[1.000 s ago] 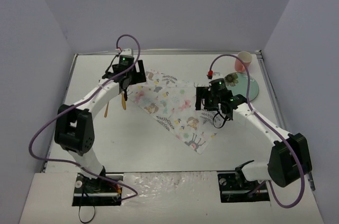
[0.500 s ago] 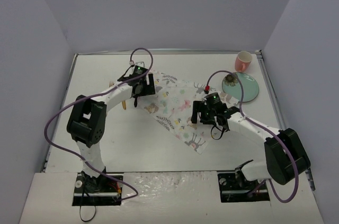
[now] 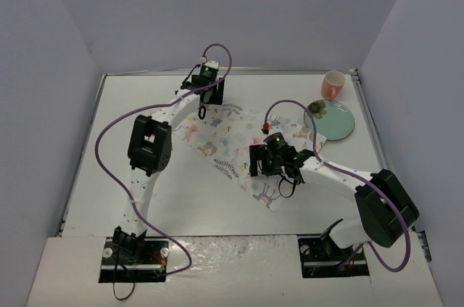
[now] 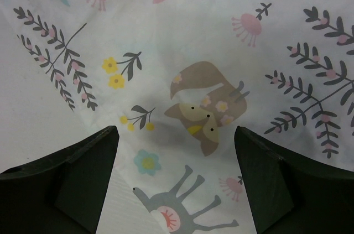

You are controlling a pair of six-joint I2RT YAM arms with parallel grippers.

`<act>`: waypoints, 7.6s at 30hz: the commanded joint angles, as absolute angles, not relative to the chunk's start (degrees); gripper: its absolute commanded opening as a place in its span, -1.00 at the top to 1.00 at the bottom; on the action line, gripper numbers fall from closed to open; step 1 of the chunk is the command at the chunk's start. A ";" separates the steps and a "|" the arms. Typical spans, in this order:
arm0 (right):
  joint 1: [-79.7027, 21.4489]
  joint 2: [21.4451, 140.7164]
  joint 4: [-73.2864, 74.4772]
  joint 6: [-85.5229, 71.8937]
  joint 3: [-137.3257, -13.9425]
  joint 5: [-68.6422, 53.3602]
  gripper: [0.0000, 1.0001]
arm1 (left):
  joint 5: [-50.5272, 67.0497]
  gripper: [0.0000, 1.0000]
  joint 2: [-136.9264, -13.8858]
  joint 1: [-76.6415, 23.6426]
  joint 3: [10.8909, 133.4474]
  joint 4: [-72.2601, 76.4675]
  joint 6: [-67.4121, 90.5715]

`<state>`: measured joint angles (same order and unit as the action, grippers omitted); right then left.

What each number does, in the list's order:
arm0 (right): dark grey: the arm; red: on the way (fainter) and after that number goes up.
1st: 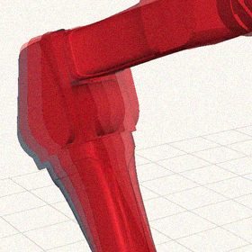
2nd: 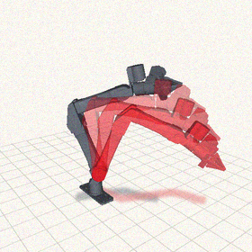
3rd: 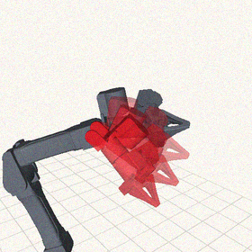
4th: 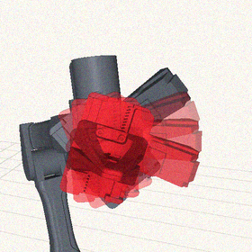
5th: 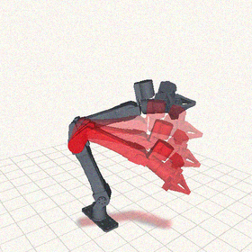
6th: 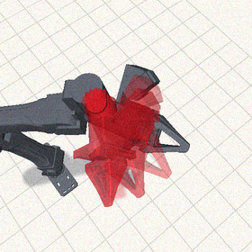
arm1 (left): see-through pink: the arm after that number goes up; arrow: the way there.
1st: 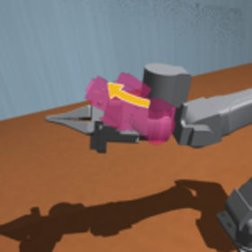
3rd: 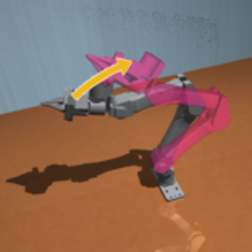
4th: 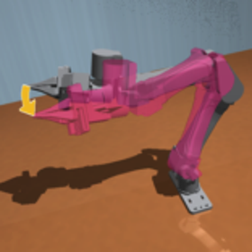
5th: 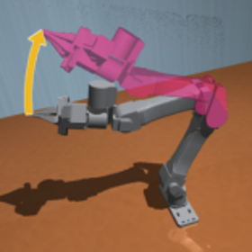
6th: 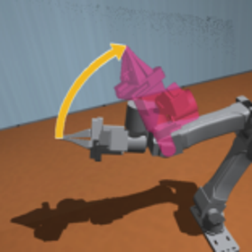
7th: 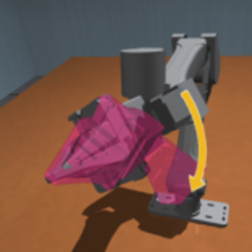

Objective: Set the dinner table for one person

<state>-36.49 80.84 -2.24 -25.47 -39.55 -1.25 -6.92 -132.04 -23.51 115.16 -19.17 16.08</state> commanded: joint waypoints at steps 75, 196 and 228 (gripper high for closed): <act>-38.63 72.57 17.36 -32.61 -35.76 -12.71 -0.64 | 3.03 0.98 -154.12 -20.74 143.88 -24.04 20.65; -1.58 62.09 -7.58 -31.38 -31.99 -10.46 -1.00 | 2.64 -0.92 -137.36 -28.23 120.65 -12.74 18.14; -1.44 59.89 -7.85 -32.51 -31.99 -12.83 -1.00 | 7.81 -0.93 -135.43 -24.92 124.15 -13.77 19.30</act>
